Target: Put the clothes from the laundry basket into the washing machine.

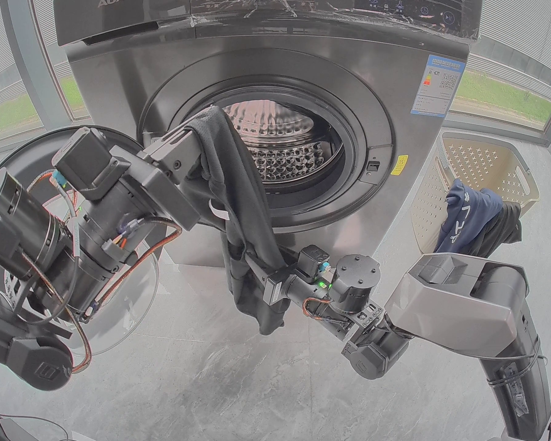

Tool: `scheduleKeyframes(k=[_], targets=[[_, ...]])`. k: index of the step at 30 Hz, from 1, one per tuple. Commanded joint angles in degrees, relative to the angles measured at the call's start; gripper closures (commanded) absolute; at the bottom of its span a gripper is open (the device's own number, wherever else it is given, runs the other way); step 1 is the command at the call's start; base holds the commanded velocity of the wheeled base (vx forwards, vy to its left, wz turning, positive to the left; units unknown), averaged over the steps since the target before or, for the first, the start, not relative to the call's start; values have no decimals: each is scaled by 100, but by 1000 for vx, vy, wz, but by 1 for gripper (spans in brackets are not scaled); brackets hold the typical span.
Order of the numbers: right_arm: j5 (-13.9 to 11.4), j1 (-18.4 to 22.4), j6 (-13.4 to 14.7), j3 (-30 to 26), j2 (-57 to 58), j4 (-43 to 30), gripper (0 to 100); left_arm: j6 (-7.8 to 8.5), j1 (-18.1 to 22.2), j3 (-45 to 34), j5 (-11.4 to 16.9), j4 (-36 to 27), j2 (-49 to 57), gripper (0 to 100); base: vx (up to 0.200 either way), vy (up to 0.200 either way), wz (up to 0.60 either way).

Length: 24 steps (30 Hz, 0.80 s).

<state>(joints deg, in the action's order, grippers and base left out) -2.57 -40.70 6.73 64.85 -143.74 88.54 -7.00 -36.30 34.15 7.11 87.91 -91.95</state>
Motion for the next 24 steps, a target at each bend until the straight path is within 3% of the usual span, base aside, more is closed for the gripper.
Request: scheduleKeyframes(k=[1, 14, 24], targets=[[29, 36, 30, -25, 48, 5, 100, -3, 36, -57, -25, -19, -33, 100, 0, 0, 0], [29, 370, 65, -913, 1428, 5, 100, 49, 572, -989, 36, -107, -684, 100, 0, 0, 0], [29, 256, 127, -931, 1797, 5, 100, 111, 616, -1543, 28, 51, -1527, 100, 0, 0, 0]])
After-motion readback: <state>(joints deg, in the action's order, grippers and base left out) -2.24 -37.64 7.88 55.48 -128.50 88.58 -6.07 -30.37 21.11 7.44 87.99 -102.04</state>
